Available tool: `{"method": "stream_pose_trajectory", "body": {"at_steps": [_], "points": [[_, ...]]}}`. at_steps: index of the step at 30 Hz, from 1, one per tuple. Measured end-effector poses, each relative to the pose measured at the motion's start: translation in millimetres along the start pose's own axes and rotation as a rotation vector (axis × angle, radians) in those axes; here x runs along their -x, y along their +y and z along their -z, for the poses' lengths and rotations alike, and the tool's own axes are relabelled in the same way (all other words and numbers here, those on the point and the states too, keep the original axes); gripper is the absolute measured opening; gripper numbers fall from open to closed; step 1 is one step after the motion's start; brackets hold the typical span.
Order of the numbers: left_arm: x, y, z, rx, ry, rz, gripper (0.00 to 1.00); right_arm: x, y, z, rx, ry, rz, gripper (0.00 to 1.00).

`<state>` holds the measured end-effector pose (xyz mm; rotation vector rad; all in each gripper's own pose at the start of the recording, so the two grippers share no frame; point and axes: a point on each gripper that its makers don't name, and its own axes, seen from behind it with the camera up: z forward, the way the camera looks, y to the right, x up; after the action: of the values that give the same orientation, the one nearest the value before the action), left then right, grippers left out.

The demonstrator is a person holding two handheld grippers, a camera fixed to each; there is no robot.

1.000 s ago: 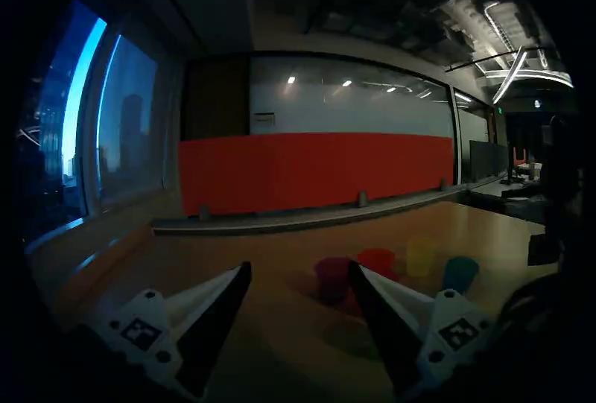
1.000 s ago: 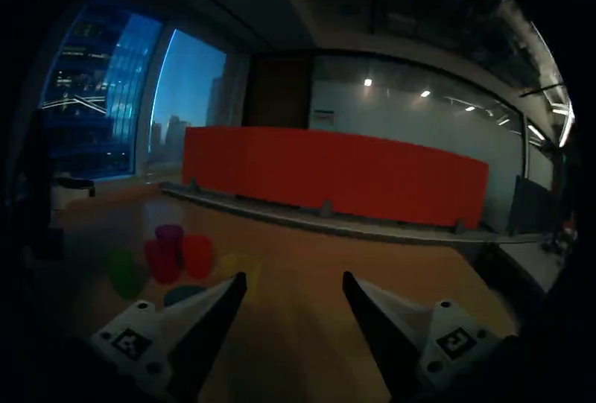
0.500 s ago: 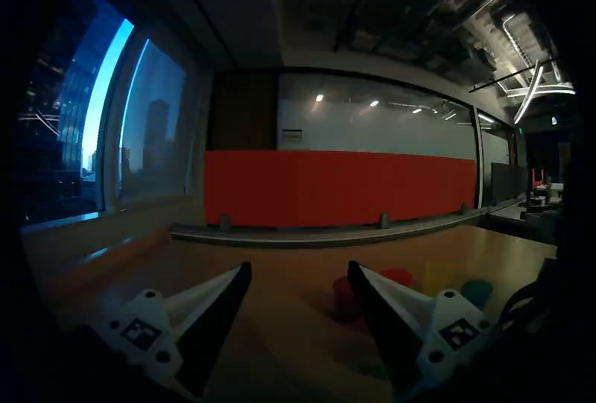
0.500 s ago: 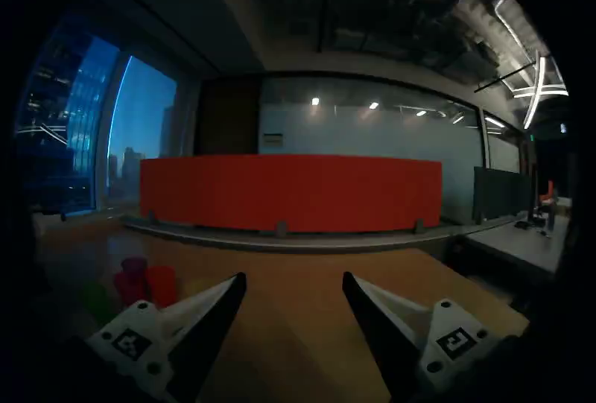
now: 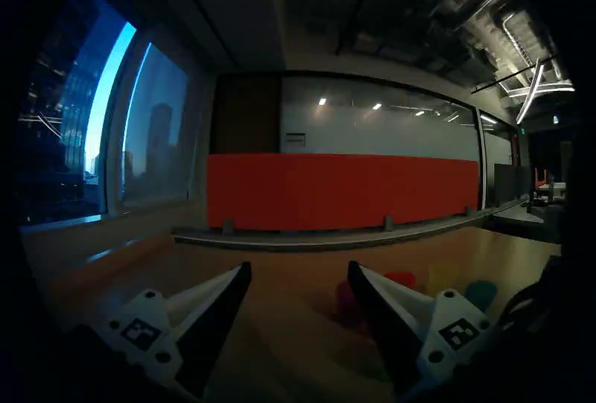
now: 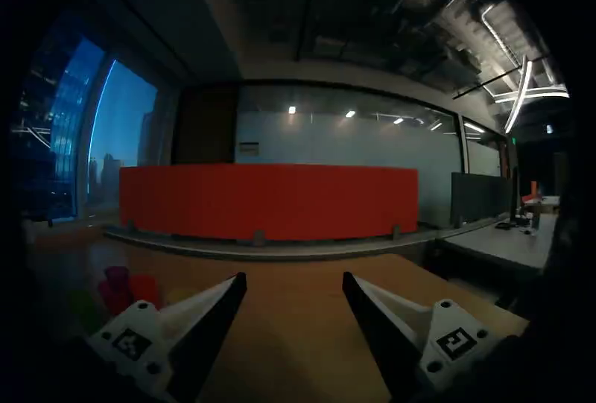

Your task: Pour water

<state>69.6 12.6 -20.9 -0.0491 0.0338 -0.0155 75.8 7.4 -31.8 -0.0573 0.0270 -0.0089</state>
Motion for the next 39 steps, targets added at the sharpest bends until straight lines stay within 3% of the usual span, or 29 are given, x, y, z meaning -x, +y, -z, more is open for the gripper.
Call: {"method": "stream_pose_trajectory", "body": {"at_steps": [18,27,39], "points": [[17,0.9,-3.5,-0.04,0.018,-0.053,0.96,-5,-2,8.4,0.011,0.01,0.007,1.0],[32,2.1,-5.9,-0.03,0.01,-0.024,0.96,-9,-6,11.1,0.01,0.021,0.013,1.0],[49,-5.7,-9.9,-0.035,-0.002,-0.038,0.96,-17,-6,17.9,0.004,0.042,0.021,1.0]]}}
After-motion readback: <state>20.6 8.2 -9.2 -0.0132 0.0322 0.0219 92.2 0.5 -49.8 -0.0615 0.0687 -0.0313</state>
